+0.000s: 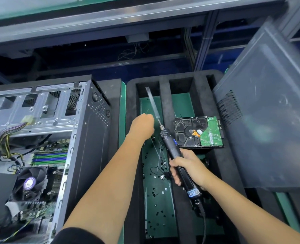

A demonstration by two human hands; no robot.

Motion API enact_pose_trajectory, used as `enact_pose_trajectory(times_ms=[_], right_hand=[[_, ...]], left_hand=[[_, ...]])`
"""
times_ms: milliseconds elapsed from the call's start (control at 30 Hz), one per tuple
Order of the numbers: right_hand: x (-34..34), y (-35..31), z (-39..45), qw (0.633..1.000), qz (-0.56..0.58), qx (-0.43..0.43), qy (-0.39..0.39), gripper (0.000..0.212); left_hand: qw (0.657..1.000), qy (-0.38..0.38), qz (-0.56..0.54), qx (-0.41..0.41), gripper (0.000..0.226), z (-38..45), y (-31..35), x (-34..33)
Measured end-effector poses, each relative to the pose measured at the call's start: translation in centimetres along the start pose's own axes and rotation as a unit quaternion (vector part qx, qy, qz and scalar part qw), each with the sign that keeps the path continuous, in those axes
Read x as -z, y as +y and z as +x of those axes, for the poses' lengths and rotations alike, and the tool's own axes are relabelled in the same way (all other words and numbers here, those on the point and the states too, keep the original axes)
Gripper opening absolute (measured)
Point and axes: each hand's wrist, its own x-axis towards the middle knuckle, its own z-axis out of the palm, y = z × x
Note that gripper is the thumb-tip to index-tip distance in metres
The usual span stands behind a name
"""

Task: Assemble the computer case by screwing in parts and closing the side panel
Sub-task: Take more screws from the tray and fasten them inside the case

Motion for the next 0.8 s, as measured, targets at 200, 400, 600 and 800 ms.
enact_pose_trajectory(times_ms=[200,400,600,800], right_hand=[[-0.2,-0.2,-0.1,1.0,0.013,0.002,-0.002,0.012],[-0.2,-0.3,-0.1,1.0,0.019,-0.004,0.001,0.012],[0.0,-0.2,-0.1,1.0,0.023,-0.013,0.002,0.013],[0.0,-0.2,0.1,1.0,0.025,-0.015,-0.005,0.013]], left_hand=[[0.992,-0.005,0.101,0.071,0.034,2.0,1.5,-0.5],[0.994,-0.013,0.1,0.041,0.036,4.3,0.9,-2.3],[0.998,0.034,0.029,0.043,0.026,4.9,0.8,-3.1],[0.998,0.032,0.016,0.054,0.025,5.1,0.8,-2.8]])
